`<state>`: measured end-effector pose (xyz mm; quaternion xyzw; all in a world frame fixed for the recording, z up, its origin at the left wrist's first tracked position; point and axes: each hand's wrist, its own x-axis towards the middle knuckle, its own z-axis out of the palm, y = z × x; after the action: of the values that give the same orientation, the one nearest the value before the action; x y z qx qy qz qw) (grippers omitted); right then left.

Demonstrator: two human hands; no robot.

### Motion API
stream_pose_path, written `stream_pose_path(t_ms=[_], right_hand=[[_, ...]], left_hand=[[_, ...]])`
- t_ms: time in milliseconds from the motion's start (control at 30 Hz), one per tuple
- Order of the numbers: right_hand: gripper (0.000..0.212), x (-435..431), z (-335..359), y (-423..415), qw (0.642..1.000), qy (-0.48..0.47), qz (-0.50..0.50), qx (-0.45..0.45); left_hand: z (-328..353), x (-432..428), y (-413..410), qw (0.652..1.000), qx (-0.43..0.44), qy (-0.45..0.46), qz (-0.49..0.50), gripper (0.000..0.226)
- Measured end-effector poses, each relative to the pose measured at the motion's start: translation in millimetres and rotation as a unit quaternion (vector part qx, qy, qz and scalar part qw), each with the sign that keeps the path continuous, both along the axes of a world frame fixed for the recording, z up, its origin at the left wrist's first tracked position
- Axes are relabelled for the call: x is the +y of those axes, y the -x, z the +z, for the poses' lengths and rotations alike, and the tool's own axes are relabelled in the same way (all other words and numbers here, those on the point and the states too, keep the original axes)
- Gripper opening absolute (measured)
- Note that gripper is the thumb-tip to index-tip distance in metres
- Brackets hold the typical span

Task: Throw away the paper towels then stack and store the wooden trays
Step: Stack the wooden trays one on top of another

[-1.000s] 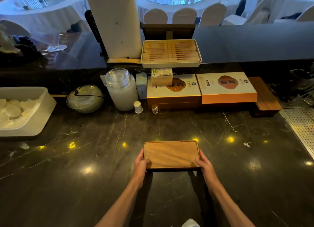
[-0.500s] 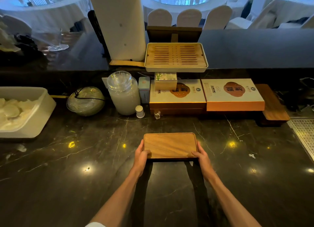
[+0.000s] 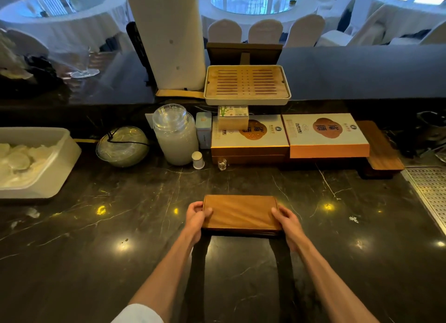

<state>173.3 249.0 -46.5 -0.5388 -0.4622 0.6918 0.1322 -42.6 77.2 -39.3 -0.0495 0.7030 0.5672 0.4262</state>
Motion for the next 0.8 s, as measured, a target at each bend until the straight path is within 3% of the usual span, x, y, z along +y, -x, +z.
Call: stream_pose_path(t_ms=[167, 300, 400, 500, 600, 700, 800], right_hand=[[0.063, -7, 13, -31, 0.982, 0.167, -0.001, 0.084], [0.076, -30, 22, -68, 0.970, 0.221, 0.014, 0.102], [0.083, -46, 34, -91, 0.964, 0.225, -0.016, 0.143], [0.087, -64, 50, -94, 0.966, 0.171, -0.066, 0.183], [0.086, -84, 76, -96, 0.963, 0.106, -0.120, 0.216], [0.079, -102, 101, -100, 0.968, -0.034, -0.131, 0.213], [0.079, -112, 119, -127, 0.967, -0.193, -0.023, 0.164]], left_hand=[[11, -20, -11, 0.997, -0.073, -0.031, -0.014, 0.042], [35, -24, -27, 0.985, -0.123, -0.112, 0.036, 0.063], [67, -5, -45, 0.981, -0.116, -0.150, 0.026, 0.061], [97, 17, -61, 0.972, -0.095, -0.188, 0.102, 0.061], [110, 38, -115, 0.960, -0.101, -0.182, 0.186, 0.081], [104, 51, -190, 0.980, -0.086, -0.121, 0.130, 0.097], [102, 52, -216, 0.985, -0.110, -0.115, 0.073, 0.096]])
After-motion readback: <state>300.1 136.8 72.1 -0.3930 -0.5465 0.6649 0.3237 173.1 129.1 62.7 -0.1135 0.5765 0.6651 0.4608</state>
